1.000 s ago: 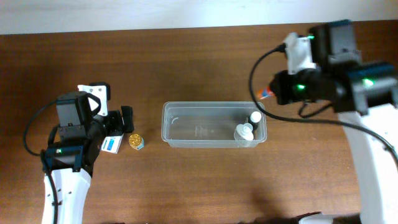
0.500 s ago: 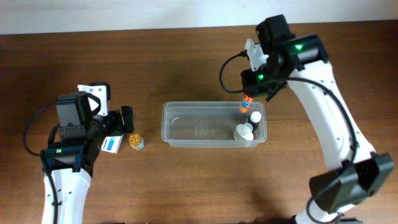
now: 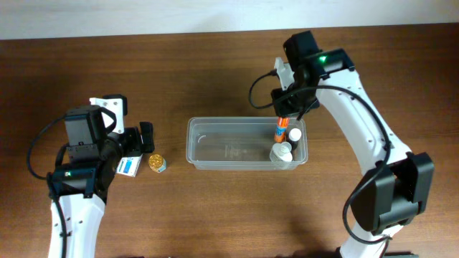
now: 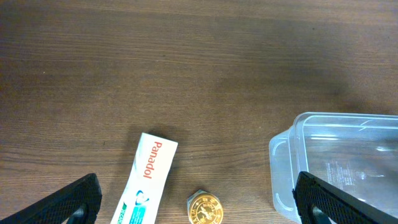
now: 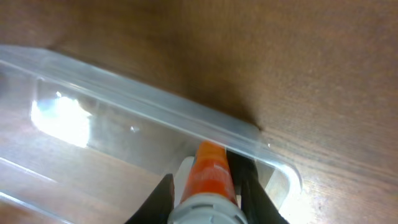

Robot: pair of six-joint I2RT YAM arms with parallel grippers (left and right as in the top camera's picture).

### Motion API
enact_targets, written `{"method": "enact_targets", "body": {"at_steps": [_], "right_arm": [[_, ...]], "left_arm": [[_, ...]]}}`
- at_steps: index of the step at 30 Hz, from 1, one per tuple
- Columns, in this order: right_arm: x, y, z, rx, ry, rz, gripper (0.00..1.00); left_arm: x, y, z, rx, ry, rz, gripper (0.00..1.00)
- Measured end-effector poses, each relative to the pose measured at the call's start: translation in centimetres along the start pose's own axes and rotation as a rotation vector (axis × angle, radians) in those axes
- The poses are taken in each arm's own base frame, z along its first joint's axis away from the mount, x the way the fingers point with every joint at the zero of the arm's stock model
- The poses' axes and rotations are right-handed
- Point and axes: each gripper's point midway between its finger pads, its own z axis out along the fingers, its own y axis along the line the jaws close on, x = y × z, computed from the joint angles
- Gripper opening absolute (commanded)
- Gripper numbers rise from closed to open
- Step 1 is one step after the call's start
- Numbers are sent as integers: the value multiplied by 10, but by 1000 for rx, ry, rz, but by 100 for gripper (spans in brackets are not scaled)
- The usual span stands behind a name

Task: Pack container
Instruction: 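Place the orange tube upright in the container's right end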

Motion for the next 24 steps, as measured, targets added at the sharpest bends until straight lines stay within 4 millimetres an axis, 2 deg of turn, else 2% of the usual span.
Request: {"method": "enact_targets", "body": {"at_steps": [4,7,12,18,21,24], "right_arm": [[7,-3,20,0,19,3,22],[15,-5,28,1,48,9,44],[16,-6,30,4,50,-1,54],[19,-5,28,6,61,-1,56],[15,-5,16,17,47,-2,62],[0,-4,-19,39,-41,-17,65]], "left_arm": [[0,0,0,0,0,0,99],[0,0,0,0,0,0,99],[0,0,0,0,1,0,99],[0,0,0,0,0,0,99],[0,0,0,0,1,0,99],[0,0,0,0,0,0,99]]}}
